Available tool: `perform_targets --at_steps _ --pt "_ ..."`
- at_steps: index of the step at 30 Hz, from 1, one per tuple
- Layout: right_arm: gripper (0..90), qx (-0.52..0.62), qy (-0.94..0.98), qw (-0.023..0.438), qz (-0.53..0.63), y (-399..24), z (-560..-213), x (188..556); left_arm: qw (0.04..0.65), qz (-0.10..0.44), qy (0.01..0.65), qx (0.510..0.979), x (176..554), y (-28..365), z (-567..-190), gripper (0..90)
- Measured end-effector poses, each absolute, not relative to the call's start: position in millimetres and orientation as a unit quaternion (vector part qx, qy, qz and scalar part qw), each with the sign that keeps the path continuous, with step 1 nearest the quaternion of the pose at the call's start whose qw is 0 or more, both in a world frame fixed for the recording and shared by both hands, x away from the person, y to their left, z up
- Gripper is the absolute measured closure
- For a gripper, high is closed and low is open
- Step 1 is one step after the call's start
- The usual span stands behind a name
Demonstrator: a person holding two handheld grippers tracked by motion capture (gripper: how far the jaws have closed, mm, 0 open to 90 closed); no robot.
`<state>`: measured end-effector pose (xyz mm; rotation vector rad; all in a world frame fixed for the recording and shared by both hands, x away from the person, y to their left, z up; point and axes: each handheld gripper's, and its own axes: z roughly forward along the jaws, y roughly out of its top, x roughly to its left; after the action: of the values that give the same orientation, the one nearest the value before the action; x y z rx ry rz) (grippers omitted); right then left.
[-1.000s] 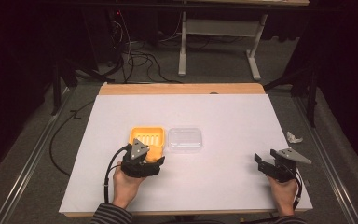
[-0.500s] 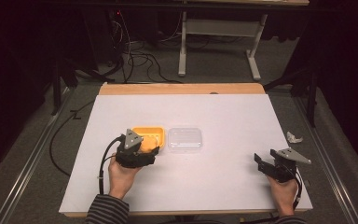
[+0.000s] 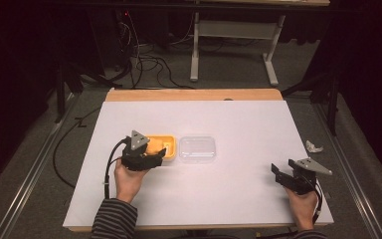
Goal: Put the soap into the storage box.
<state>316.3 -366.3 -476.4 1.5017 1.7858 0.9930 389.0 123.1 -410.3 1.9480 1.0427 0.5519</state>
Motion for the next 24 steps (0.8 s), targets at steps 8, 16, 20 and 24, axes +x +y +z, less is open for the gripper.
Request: perform_targets --at_steps 8,16,20,24 --pt "28.7 0.564 0.673 0.299 0.374 -366.6 -476.4 316.5 0.412 0.231 0.432 0.768 398.8 124.0 -416.3 27.3" --pt "28.8 0.564 0.673 0.299 0.374 -366.6 -476.4 316.5 0.406 0.234 0.444 0.764 407.0 125.2 -421.1 27.3" --pt "28.8 0.564 0.673 0.299 0.374 -366.6 -476.4 316.5 0.404 0.236 0.446 0.763 409.8 124.1 -423.7 27.3" --pt "28.8 0.564 0.672 0.301 0.374 -366.5 -476.4 316.2 0.399 0.247 0.446 0.762 412.0 122.4 -426.8 27.3"
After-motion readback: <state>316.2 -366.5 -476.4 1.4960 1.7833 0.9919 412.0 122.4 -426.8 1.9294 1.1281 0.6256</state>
